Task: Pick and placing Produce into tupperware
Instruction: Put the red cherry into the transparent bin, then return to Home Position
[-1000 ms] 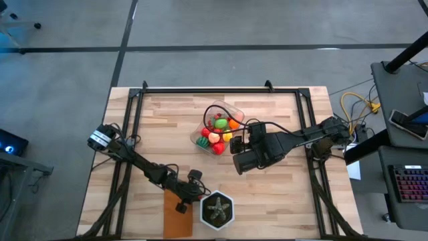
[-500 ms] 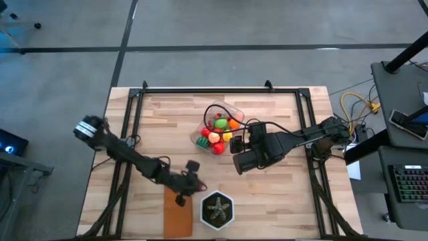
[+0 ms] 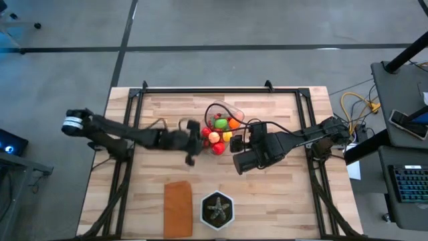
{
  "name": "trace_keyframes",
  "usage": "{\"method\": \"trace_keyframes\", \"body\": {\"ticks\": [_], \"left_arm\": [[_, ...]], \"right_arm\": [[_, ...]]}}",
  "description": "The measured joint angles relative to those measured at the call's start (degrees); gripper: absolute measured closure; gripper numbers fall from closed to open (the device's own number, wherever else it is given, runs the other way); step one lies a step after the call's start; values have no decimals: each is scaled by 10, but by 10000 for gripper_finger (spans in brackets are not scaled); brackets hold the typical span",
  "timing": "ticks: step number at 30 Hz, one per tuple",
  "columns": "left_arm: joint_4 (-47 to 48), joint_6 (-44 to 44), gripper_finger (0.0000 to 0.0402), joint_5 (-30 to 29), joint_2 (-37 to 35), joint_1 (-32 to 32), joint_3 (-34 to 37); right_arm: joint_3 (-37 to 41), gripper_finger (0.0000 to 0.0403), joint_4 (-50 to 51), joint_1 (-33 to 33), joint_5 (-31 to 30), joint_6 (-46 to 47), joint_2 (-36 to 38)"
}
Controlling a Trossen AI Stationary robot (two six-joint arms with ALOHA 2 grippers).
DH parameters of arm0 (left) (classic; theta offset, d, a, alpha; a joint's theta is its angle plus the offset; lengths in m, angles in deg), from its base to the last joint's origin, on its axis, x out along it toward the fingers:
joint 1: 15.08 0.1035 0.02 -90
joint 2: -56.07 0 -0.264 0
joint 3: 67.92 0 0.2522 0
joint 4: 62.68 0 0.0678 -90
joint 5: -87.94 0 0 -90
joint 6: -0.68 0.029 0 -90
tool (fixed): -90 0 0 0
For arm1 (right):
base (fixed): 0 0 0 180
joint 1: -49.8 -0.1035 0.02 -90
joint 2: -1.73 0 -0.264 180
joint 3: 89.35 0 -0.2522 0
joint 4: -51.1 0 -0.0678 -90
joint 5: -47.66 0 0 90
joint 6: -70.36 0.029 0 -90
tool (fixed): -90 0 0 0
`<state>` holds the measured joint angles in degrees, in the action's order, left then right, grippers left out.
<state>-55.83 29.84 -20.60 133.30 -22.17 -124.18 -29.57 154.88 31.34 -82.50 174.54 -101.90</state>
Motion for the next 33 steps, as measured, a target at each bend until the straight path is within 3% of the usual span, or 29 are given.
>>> {"method": "trace_keyframes", "body": {"ticks": [3,5,10,14,23,28,33], "left_arm": [[-1,0,295,100,17,76,-3],[-5,1,295,129,33,111,-4],[5,-56,295,102,70,156,-29],[10,-146,285,127,89,169,-58],[62,-183,177,138,100,169,-89],[148,-190,136,137,42,165,-89],[251,-281,126,138,-54,158,-87]], "right_arm": [[0,44,0,0,-1,15,0],[0,44,0,0,-1,19,0],[0,44,0,0,1,22,0],[0,44,-1,0,1,28,0],[1,44,-2,0,2,36,0],[2,44,-3,0,17,34,0],[-2,44,-23,-5,12,-44,0]]}}
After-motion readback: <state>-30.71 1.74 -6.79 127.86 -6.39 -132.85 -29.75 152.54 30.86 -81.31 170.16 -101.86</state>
